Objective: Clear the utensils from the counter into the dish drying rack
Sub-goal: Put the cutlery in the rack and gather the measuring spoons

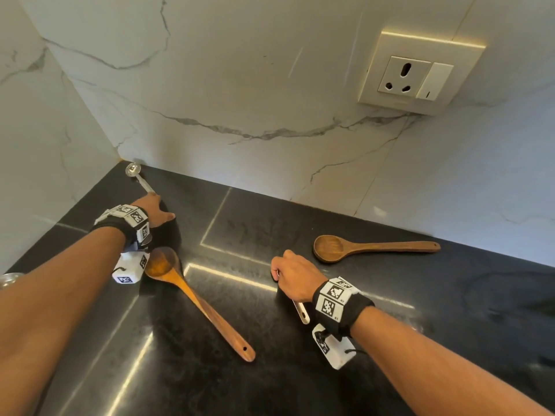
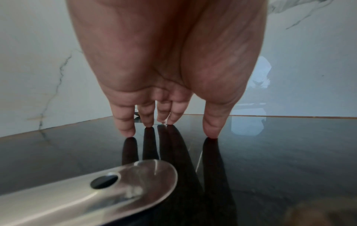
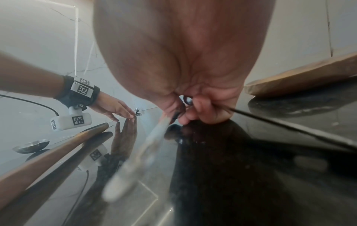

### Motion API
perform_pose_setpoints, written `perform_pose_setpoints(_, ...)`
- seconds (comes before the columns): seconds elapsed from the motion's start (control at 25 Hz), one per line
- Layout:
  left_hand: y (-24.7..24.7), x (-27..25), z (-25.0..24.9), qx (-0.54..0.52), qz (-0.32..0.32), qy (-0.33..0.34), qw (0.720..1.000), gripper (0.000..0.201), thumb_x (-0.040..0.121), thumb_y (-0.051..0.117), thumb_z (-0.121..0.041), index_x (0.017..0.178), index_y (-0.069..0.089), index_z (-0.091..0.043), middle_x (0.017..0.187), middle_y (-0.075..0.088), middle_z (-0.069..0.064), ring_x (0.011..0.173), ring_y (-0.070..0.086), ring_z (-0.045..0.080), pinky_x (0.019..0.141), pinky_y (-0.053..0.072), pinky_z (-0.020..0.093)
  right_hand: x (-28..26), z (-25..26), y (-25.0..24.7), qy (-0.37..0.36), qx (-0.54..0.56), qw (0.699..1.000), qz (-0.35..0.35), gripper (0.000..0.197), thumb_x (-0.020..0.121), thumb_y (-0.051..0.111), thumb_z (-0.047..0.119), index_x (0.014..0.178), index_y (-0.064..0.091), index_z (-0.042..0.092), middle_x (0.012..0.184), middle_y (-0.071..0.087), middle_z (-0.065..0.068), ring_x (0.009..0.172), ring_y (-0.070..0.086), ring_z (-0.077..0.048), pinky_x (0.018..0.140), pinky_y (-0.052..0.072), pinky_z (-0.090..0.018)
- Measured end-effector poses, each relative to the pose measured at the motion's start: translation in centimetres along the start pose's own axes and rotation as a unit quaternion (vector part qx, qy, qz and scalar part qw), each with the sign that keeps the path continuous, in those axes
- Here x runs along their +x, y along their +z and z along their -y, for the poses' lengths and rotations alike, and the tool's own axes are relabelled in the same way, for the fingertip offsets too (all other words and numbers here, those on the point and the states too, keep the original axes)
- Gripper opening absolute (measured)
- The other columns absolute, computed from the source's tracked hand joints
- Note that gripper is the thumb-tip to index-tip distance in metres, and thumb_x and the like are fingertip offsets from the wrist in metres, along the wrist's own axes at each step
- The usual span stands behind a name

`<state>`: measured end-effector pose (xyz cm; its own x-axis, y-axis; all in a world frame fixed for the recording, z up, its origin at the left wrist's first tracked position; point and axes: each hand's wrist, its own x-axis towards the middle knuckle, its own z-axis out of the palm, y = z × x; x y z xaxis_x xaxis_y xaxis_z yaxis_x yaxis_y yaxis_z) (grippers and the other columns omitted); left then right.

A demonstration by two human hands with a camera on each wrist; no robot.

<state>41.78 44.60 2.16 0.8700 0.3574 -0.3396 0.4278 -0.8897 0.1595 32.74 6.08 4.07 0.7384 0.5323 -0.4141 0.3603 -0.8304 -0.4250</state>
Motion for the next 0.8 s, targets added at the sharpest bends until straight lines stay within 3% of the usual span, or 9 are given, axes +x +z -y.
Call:
perform_pose_setpoints(0.16,-0.9,-2.9,-1.6,0.064,0.011,0.023,0.998,0.051,0.086,0.06,-0.049,0.119,0.06,-0.01,0.109,0.067,0.013,0.095,0.063,0.03,0.086,0.052,0.042,0.2,0.4,0.2,0.004,-0.013,1.0,0.004,0.019,0.094,0.039,0.011,0.098,0.058,0.015,0.105,0.049,-0.009,0.091,0.053,-0.028,0.077,0.044,-0.04)
perform_pose_setpoints(0.28,-0.5,-8.6,-5.4,0.102,0.011,0.117,0.988,0.052,0.086,0.058,-0.051,0.125,0.059,-0.016,0.117,0.065,0.008,0.106,0.062,0.028,0.089,0.051,0.039,0.3,0.5,0.0,0.001,-0.021,1.0,0.012,0.019,0.095,0.04,0.012,0.1,0.058,0.014,0.105,0.048,-0.009,0.09,0.052,-0.028,0.074,0.041,-0.037)
perform_pose_setpoints(0.36,1.4,-13.3,-8.5,0.071,0.042,0.196,0.977,0.048,0.086,0.057,-0.052,0.123,0.06,-0.023,0.12,0.064,0.001,0.109,0.061,0.023,0.092,0.05,0.039,0.3,0.3,0.0,0.001,-0.014,1.0,0.018,0.02,0.095,0.04,0.012,0.101,0.058,0.014,0.105,0.047,-0.009,0.09,0.052,-0.028,0.073,0.038,-0.035)
perform_pose_setpoints(0.48,4.5,-19.9,-12.0,-0.016,0.092,0.259,0.961,0.036,0.086,0.058,-0.052,0.113,0.063,-0.03,0.103,0.068,-0.011,0.097,0.063,0.011,0.085,0.051,0.034,-0.1,0.1,0.0,0.0,-0.01,1.0,0.011,0.019,0.095,0.042,0.013,0.102,0.06,0.016,0.108,0.048,-0.01,0.095,0.055,-0.032,0.077,0.041,-0.036)
perform_pose_setpoints(0.56,5.6,-22.2,-13.3,-0.06,0.068,0.263,0.961,0.029,0.085,0.06,-0.049,0.108,0.064,-0.031,0.098,0.067,-0.013,0.094,0.064,0.01,0.083,0.052,0.033,-0.4,0.0,0.1,-0.003,0.001,1.0,0.003,0.017,0.095,0.045,0.014,0.102,0.061,0.017,0.109,0.049,-0.01,0.096,0.056,-0.032,0.08,0.043,-0.037)
perform_pose_setpoints(0.64,5.6,-22.4,-13.6,-0.067,0.024,0.248,0.966,0.027,0.086,0.061,-0.044,0.109,0.064,-0.03,0.104,0.065,-0.009,0.098,0.062,0.012,0.086,0.052,0.035,-0.6,-0.1,0.1,-0.007,0.019,1.0,-0.007,0.017,0.094,0.047,0.012,0.103,0.061,0.016,0.109,0.049,-0.01,0.095,0.056,-0.03,0.078,0.043,-0.035)
perform_pose_setpoints(0.72,5.1,-21.4,-13.6,-0.076,-0.003,0.209,0.975,0.036,0.087,0.062,-0.04,0.121,0.059,-0.028,0.116,0.061,-0.004,0.106,0.059,0.016,0.092,0.049,0.036,-0.7,-0.3,0.1,-0.007,0.027,1.0,-0.014,0.018,0.094,0.048,0.009,0.104,0.061,0.016,0.109,0.049,-0.01,0.096,0.056,-0.029,0.076,0.04,-0.032)
perform_pose_setpoints(0.8,4.9,-20.2,-13.8,-0.071,0.022,0.181,0.981,0.05,0.088,0.062,-0.038,0.136,0.049,-0.027,0.13,0.055,0.002,0.116,0.056,0.021,0.099,0.046,0.036,-0.7,-0.3,0.5,-0.001,0.03,0.999,-0.021,0.019,0.093,0.05,0.008,0.105,0.06,0.018,0.109,0.048,-0.008,0.098,0.055,-0.029,0.078,0.041,-0.032)
